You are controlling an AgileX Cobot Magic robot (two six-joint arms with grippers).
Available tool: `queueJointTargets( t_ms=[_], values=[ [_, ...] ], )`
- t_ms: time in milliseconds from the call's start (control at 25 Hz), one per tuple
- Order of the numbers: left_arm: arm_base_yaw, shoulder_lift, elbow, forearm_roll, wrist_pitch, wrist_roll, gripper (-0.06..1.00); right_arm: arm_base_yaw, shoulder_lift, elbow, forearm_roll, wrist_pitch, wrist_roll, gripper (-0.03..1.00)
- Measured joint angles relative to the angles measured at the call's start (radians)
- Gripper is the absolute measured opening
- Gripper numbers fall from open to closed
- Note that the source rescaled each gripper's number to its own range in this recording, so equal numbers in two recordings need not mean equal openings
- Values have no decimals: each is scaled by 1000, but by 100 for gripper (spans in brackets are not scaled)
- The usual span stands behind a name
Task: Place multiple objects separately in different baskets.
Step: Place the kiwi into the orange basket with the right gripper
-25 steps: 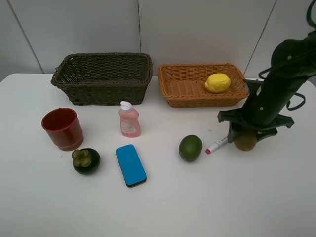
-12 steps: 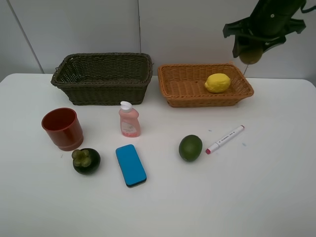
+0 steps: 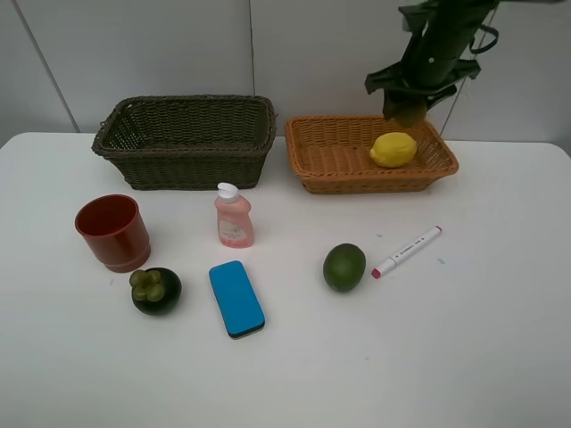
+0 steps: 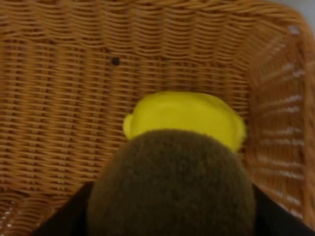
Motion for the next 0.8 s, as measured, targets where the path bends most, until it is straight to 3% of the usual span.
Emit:
queueJointTargets(
  t_ms=[200, 800],
  values=[
    [0, 0, 0, 0, 0, 0, 100, 0, 93, -34, 75, -8, -32, 50],
    [0, 0, 0, 0, 0, 0, 100, 0, 135, -42, 96, -14, -32, 50]
  ],
)
